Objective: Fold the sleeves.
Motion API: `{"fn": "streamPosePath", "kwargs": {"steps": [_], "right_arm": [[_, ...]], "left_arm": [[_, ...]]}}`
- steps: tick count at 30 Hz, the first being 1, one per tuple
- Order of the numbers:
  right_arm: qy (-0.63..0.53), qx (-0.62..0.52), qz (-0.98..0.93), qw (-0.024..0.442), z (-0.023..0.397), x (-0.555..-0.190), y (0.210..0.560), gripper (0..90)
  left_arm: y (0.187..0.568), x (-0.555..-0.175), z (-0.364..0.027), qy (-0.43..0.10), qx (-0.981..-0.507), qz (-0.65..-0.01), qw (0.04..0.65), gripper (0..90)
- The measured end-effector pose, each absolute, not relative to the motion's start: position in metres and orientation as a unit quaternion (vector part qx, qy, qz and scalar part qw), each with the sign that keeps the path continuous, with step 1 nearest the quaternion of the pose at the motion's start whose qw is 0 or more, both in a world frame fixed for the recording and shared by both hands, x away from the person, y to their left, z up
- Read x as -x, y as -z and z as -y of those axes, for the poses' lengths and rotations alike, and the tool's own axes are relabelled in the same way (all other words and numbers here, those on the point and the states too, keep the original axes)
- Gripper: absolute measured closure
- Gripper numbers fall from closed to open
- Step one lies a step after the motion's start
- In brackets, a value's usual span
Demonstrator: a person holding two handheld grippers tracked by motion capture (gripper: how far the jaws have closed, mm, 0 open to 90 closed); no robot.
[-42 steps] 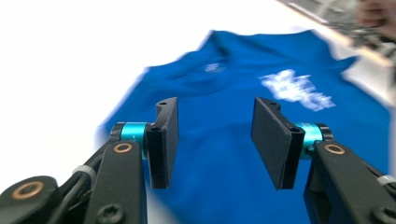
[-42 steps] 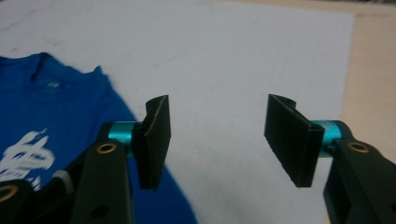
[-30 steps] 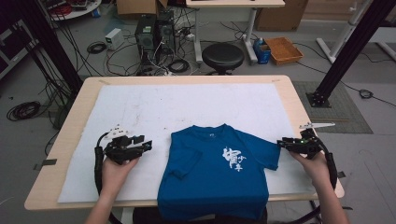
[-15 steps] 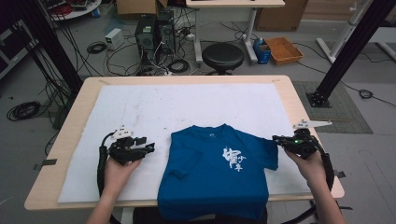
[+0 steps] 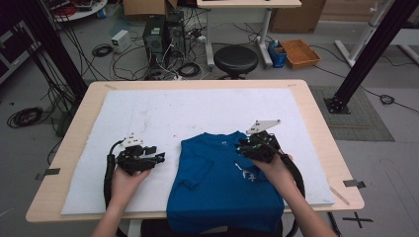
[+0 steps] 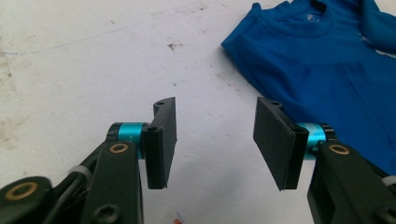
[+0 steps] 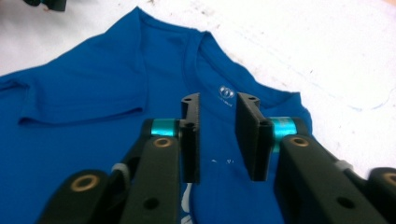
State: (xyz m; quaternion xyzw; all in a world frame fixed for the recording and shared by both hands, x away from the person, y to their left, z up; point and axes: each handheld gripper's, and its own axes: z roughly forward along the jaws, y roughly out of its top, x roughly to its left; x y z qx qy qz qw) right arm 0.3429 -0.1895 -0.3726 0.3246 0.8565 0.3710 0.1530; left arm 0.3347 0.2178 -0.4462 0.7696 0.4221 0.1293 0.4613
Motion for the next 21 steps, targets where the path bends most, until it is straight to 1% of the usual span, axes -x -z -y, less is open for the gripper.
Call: {"fn": "streamPosePath", "kwargs": {"steps": [2, 5, 8, 11, 12, 13, 14, 15, 16, 17, 19, 20, 21], "right_arm": [[-0.382, -0.336, -0.845, 0.164, 0.201, -0.34, 0.371, 66.4], [-0.392, -0.358, -0.832, 0.161, 0.231, -0.332, 0.375, 64.3], [-0.385, -0.37, -0.831, 0.157, 0.252, -0.32, 0.386, 64.4], [-0.366, -0.37, -0.84, 0.152, 0.259, -0.314, 0.403, 63.6], [-0.366, -0.37, -0.84, 0.152, 0.259, -0.314, 0.403, 63.6], [-0.36, -0.365, -0.845, 0.149, 0.258, -0.313, 0.409, 61.8], [-0.344, -0.352, -0.858, 0.147, 0.253, -0.314, 0.417, 56.7], [-0.344, -0.352, -0.858, 0.147, 0.253, -0.314, 0.417, 56.7], [-0.341, -0.35, -0.86, 0.147, 0.251, -0.315, 0.419, 54.7], [-0.353, -0.345, -0.856, 0.153, 0.252, -0.321, 0.416, 51.7], [-0.373, -0.347, -0.846, 0.156, 0.255, -0.328, 0.409, 48.6], [-0.381, -0.349, -0.841, 0.158, 0.258, -0.332, 0.406, 48.3], [-0.394, -0.356, -0.832, 0.159, 0.262, -0.337, 0.401, 47.6]], "left_arm": [[0.447, -0.335, -0.218, -0.128, -0.772, -0.421, 0.459, 49.3], [0.449, -0.336, -0.218, -0.126, -0.772, -0.424, 0.456, 49.3], [0.449, -0.337, -0.216, -0.122, -0.773, -0.423, 0.457, 49.3], [0.448, -0.337, -0.215, -0.123, -0.77, -0.419, 0.466, 49.3], [0.447, -0.336, -0.215, -0.126, -0.768, -0.415, 0.472, 49.3], [0.445, -0.334, -0.214, -0.14, -0.77, -0.406, 0.471, 49.7], [0.443, -0.332, -0.214, -0.159, -0.77, -0.391, 0.478, 49.8], [0.443, -0.332, -0.214, -0.159, -0.77, -0.391, 0.478, 49.8], [0.443, -0.33, -0.214, -0.167, -0.766, -0.385, 0.486, 49.8], [0.441, -0.329, -0.214, -0.167, -0.759, -0.373, 0.507, 49.8], [0.437, -0.327, -0.212, -0.188, -0.754, -0.355, 0.52, 49.8], [0.432, -0.325, -0.211, -0.203, -0.747, -0.344, 0.531, 49.7], [0.429, -0.325, -0.211, -0.202, -0.738, -0.341, 0.545, 49.7]]}}
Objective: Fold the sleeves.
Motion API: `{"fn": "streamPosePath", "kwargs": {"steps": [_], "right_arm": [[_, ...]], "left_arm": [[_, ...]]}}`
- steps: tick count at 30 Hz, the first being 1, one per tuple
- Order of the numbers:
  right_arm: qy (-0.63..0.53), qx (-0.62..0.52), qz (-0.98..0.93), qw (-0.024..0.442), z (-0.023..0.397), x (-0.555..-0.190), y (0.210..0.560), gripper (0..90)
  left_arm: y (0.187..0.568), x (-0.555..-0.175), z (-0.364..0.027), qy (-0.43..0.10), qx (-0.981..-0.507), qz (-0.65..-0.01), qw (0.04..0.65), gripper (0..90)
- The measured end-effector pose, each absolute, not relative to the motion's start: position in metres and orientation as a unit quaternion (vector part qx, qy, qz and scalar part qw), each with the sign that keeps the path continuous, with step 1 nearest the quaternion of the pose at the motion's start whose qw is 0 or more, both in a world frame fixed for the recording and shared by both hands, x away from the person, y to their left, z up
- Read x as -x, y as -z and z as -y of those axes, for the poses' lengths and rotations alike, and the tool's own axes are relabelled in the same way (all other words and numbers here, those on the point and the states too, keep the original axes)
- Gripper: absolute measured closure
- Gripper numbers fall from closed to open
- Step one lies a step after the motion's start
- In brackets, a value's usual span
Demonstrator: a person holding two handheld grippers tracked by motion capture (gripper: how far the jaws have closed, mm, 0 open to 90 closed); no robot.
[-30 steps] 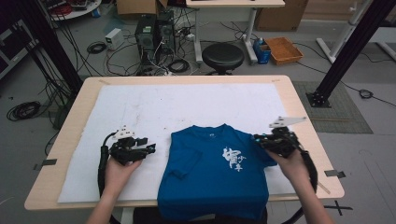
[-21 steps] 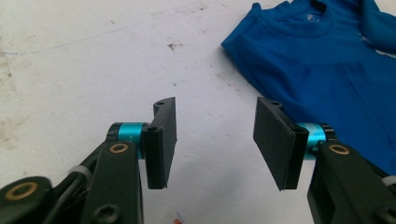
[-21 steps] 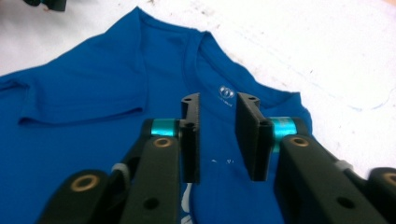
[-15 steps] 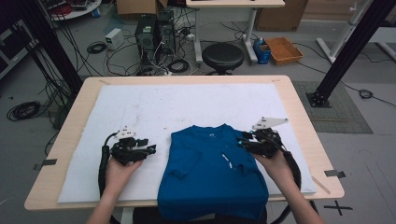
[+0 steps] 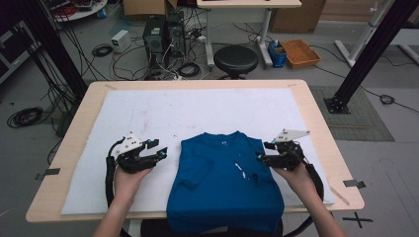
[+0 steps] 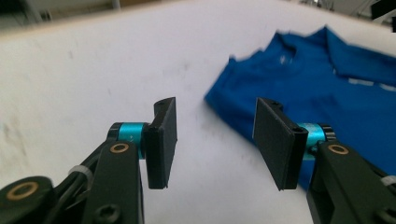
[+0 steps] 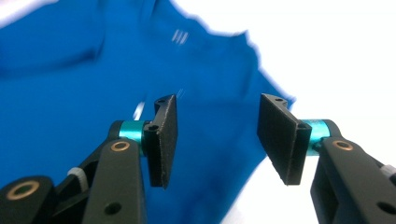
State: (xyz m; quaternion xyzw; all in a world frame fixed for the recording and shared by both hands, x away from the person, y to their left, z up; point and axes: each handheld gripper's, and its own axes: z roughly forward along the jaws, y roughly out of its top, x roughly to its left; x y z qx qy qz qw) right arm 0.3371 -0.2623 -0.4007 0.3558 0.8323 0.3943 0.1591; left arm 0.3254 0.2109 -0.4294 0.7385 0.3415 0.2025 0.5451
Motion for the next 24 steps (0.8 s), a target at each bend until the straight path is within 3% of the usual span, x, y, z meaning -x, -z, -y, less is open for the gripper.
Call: {"fn": "streamPosePath", "kwargs": {"steps": [5, 8, 14, 20, 24], "right_arm": [[-0.42, -0.368, -0.812, 0.168, 0.275, -0.356, 0.388, 45.5], [-0.445, -0.378, -0.79, 0.186, 0.287, -0.371, 0.383, 42.7], [-0.445, -0.383, -0.784, 0.202, 0.305, -0.371, 0.395, 42.3], [-0.454, -0.398, -0.77, 0.205, 0.323, -0.366, 0.395, 41.6], [-0.46, -0.406, -0.764, 0.201, 0.329, -0.367, 0.395, 41.0]], "left_arm": [[0.418, -0.332, -0.205, -0.173, -0.728, -0.346, 0.566, 48.7], [0.408, -0.341, -0.196, -0.169, -0.735, -0.35, 0.555, 41.0], [0.398, -0.359, -0.192, -0.116, -0.702, -0.386, 0.587, 39.8], [0.4, -0.354, -0.192, -0.157, -0.725, -0.381, 0.553, 39.6], [0.397, -0.348, -0.197, -0.174, -0.717, -0.375, 0.561, 36.3]]}}
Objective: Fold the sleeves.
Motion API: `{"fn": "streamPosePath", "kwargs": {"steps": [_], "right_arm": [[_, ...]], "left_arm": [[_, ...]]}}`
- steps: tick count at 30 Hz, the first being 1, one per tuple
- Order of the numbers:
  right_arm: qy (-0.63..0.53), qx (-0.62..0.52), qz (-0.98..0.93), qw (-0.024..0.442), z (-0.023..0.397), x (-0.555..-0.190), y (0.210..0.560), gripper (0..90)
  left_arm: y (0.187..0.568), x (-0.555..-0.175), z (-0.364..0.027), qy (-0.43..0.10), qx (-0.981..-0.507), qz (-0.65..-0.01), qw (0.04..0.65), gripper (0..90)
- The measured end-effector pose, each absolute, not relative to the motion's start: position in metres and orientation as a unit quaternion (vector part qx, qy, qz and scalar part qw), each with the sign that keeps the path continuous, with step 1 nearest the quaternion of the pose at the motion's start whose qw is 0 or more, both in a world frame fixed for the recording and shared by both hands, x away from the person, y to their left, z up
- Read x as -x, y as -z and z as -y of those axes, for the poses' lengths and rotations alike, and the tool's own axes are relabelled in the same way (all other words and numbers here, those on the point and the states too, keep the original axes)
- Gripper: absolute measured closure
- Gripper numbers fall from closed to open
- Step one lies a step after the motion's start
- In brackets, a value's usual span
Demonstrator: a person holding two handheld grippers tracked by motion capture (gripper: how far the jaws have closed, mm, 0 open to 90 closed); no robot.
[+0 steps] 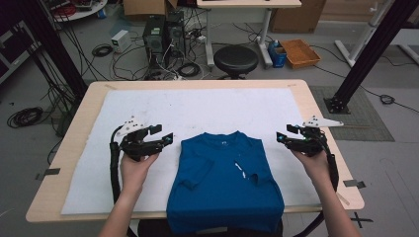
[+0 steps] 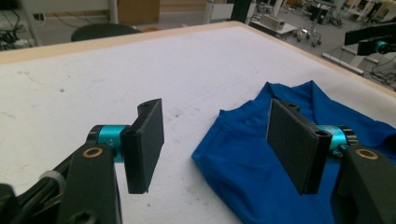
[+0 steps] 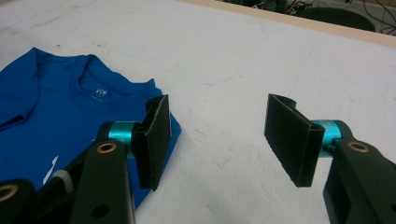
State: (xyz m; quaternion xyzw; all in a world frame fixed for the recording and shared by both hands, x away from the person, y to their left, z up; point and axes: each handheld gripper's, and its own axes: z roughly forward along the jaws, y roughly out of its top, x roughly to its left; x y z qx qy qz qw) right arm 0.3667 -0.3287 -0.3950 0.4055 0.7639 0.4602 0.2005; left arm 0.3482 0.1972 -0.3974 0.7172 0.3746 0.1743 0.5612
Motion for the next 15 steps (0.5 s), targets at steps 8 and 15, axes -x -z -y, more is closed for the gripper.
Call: {"fn": "streamPosePath", "kwargs": {"steps": [8, 15], "right_arm": [[-0.456, -0.401, -0.768, 0.203, 0.3247, -0.3646, 0.3948, 40.2], [-0.458, -0.404, -0.765, 0.204, 0.3267, -0.3659, 0.3952, 39.4]], "left_arm": [[0.4029, -0.3475, -0.2007, -0.18, -0.721, -0.382, 0.55, 32.6], [0.4031, -0.3476, -0.2017, -0.18, -0.723, -0.384, 0.545, 32.6]]}}
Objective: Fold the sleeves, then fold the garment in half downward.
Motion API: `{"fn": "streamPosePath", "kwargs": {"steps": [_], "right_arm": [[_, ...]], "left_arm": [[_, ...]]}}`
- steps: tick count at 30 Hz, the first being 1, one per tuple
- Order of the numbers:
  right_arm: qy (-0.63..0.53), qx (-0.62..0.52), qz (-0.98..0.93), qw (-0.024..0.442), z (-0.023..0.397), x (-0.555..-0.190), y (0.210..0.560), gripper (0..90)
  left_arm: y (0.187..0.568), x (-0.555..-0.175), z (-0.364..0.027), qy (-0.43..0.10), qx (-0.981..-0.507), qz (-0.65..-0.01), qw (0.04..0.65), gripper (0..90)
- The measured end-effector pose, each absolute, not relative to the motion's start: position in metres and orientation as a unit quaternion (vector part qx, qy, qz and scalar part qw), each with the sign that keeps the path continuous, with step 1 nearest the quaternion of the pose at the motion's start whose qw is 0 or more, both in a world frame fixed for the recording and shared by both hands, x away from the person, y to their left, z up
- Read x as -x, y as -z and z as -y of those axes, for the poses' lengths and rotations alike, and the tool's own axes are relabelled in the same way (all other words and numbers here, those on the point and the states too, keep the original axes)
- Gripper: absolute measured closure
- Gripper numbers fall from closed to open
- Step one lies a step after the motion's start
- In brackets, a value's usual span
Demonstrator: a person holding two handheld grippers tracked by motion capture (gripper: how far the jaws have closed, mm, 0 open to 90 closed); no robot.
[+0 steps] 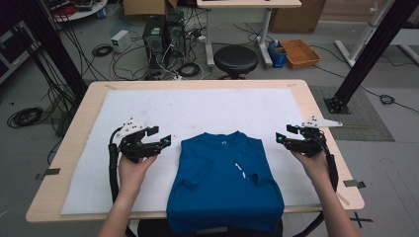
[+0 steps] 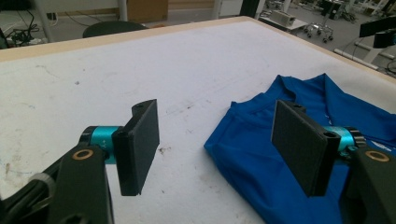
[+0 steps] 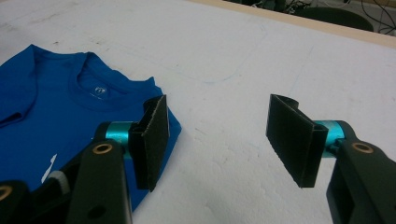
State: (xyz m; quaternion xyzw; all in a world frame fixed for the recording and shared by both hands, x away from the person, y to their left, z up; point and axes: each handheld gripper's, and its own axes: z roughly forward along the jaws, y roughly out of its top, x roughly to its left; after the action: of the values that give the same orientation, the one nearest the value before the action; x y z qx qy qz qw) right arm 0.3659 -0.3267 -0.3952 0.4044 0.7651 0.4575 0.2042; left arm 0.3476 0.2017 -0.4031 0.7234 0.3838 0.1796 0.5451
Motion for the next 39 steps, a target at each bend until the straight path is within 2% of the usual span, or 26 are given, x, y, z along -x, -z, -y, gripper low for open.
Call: {"fn": "streamPosePath", "kwargs": {"steps": [13, 17, 22, 31, 35, 39], "right_arm": [[-0.457, -0.41, -0.762, 0.206, 0.326, -0.37, 0.397, 39.3], [-0.458, -0.416, -0.759, 0.205, 0.326, -0.373, 0.399, 39.3], [-0.457, -0.416, -0.76, 0.199, 0.323, -0.376, 0.401, 39.3], [-0.446, -0.411, -0.771, 0.193, 0.308, -0.383, 0.407, 40.2], [-0.447, -0.417, -0.768, 0.19, 0.306, -0.388, 0.41, 40.4], [-0.447, -0.426, -0.767, 0.174, 0.302, -0.397, 0.416, 40.4]], "left_arm": [[0.403, -0.349, -0.197, -0.167, -0.731, -0.382, 0.54, 33.2], [0.402, -0.35, -0.194, -0.161, -0.737, -0.38, 0.536, 37.1], [0.403, -0.356, -0.185, -0.147, -0.749, -0.376, 0.525, 37.5], [0.416, -0.372, -0.163, -0.124, -0.776, -0.38, 0.487, 37.6], [0.421, -0.378, -0.157, -0.109, -0.782, -0.386, 0.478, 42.6], [0.423, -0.389, -0.15, -0.1, -0.791, -0.397, 0.454, 42.6]]}}
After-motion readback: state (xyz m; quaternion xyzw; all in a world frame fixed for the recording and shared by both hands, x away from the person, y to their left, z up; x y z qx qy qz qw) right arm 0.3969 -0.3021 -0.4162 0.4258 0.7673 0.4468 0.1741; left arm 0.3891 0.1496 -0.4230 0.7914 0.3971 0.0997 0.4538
